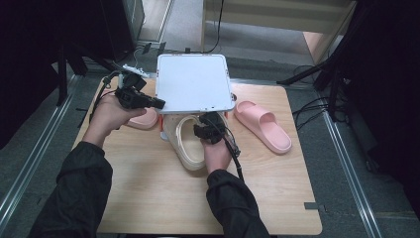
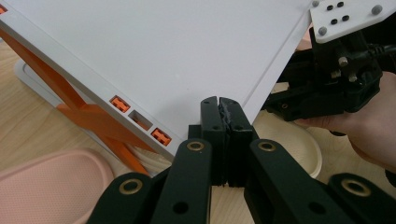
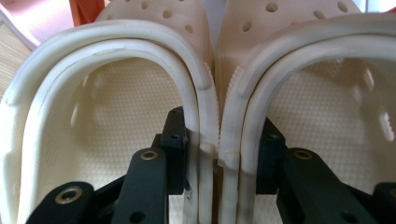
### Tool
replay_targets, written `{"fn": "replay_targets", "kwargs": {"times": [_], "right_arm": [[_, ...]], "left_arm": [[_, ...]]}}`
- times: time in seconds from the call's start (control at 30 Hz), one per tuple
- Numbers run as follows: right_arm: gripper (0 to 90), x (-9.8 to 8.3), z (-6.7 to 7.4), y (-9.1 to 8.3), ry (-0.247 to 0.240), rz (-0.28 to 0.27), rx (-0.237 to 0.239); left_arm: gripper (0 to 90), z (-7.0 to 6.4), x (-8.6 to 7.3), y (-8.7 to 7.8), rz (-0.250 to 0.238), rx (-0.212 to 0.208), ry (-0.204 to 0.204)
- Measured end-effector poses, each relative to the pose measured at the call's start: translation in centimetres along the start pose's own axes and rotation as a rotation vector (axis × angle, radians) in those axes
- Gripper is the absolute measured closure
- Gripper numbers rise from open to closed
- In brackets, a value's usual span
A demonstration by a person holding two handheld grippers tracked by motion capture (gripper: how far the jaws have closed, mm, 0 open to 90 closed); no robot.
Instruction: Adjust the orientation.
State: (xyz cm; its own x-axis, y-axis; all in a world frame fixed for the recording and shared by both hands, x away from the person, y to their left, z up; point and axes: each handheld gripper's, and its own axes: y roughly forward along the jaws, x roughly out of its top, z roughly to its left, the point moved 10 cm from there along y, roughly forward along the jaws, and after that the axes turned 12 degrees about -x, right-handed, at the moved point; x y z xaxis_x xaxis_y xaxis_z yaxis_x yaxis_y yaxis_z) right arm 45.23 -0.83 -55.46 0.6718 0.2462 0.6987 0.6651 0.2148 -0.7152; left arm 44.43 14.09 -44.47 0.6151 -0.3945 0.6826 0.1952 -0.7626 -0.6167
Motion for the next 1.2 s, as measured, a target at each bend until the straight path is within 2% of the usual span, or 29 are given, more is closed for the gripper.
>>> {"fn": "replay_targets", "kwargs": {"times": [0.07, 0.2, 0.37, 0.47, 0.57, 0.67, 0.8, 0.97, 1.2], "right_arm": [[64.7, 0.0, 0.1, 0.0, -0.007, 0.0, -0.006], [62.5, -0.2, 0.1, -0.2, -0.008, 0.0, 0.012], [56.3, -0.3, -0.1, -0.8, 0.04, 0.004, 0.077], [54.7, -0.5, -0.2, -1.6, 0.026, 0.01, 0.099], [56.4, -0.7, -0.4, -2.5, -0.004, 0.007, 0.099], [60.1, -1.0, -0.8, -3.5, -0.022, 0.005, 0.1], [68.5, -1.3, -1.1, -4.9, -0.017, -0.012, 0.135], [81.2, -2.2, -0.9, -6.8, -0.014, -0.024, 0.203], [90.0, -4.0, -0.4, -8.2, -0.041, -0.02, 0.242]], "left_arm": [[89.4, 0.0, 0.0, 0.0, -0.002, -0.003, -0.001], [89.4, 0.0, 0.0, 0.0, -0.002, -0.001, -0.002], [89.4, 0.0, 0.0, 0.0, -0.004, -0.001, -0.005], [89.4, 0.0, 0.0, 0.0, -0.002, -0.001, -0.006], [89.4, 0.0, 0.0, 0.0, -0.003, 0.001, -0.005], [89.4, 0.0, 0.0, 0.0, -0.002, 0.003, -0.006], [89.4, 0.0, 0.0, 0.0, -0.002, 0.003, -0.008], [89.4, 0.0, 0.0, 0.0, -0.002, 0.003, -0.01], [89.4, 0.0, 0.0, 0.0, -0.001, 0.001, -0.009]]}}
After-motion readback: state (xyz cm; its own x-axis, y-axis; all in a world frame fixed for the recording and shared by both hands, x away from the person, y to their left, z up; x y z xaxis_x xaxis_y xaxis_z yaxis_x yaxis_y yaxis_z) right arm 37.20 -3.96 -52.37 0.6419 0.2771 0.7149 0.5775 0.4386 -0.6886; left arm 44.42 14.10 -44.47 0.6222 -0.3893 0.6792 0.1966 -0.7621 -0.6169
